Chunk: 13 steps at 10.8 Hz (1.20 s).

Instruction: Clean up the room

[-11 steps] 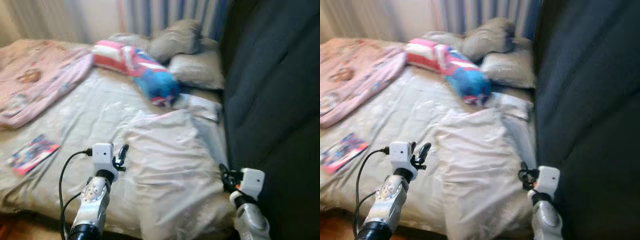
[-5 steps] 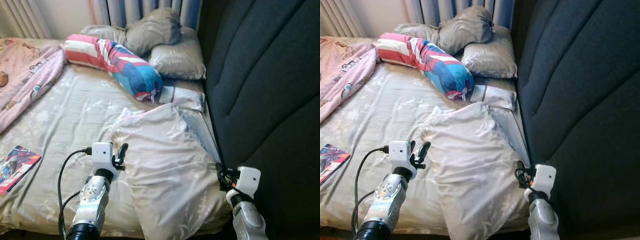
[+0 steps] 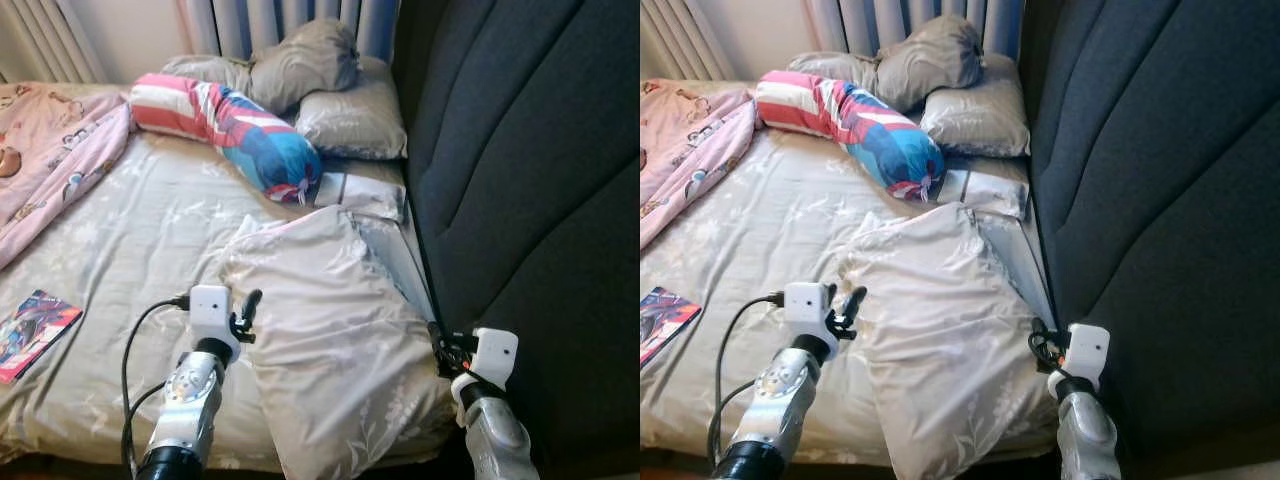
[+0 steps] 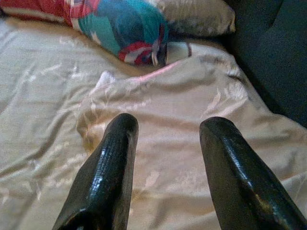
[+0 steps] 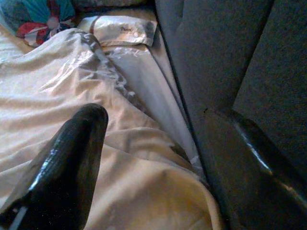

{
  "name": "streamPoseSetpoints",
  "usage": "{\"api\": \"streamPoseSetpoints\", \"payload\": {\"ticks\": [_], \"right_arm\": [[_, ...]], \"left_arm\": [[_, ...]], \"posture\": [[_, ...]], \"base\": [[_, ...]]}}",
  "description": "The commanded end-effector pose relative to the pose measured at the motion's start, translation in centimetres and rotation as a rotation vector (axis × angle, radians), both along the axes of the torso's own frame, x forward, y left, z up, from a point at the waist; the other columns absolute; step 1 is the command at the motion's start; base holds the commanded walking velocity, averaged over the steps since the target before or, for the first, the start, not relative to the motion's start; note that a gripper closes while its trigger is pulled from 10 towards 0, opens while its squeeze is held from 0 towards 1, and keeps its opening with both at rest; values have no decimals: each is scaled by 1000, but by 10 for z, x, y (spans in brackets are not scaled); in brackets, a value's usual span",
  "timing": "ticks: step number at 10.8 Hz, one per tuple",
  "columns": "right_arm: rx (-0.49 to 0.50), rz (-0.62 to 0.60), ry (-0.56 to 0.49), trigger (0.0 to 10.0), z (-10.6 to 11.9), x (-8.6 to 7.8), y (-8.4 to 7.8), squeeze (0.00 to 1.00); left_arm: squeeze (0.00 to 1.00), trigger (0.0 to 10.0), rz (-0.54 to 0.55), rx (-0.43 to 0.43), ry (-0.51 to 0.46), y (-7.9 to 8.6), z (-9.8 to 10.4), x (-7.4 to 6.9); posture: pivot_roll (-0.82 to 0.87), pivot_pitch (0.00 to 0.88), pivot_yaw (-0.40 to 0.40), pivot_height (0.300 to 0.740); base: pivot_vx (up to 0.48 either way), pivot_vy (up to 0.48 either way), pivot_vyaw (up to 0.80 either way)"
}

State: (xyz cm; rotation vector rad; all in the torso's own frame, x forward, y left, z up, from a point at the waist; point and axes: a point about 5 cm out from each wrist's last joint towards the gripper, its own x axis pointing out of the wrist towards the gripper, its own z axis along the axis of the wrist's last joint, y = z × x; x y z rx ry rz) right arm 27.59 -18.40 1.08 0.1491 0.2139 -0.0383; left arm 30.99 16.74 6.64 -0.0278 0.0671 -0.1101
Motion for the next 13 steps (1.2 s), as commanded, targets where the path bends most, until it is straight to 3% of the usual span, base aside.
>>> {"api": "streamPoseSetpoints", "payload": {"ticks": [1,3,7,10,11,13], "right_arm": [[-1,26,15,10000,0,3,1,0],[-7,46,-25,10000,10,12,3,0],[-39,87,18,10000,1,6,11,0],[-39,85,12,10000,4,10,10,0],[-58,85,56,10000,1,11,10,0],[-38,62,18,10000,3,11,8,0]], "left_arm": [[0,10000,-12,12,20,-4,-2,4],[0,10000,-2,-4,-7,-7,4,10],[0,10000,12,-13,-21,-5,4,8],[0,10000,12,-10,-33,-5,7,9],[0,10000,5,-16,-36,-7,8,8],[0,10000,1,-13,-28,-7,6,7]], "posture": [[61,131,-29,740],[49,137,-28,740],[59,148,-36,716],[61,154,-38,716],[63,156,-35,716],[61,161,-32,691]], "base": [[0,0,0],[0,0,0],[0,0,0],[0,0,0],[0,0,0],[0,0,0]]}}
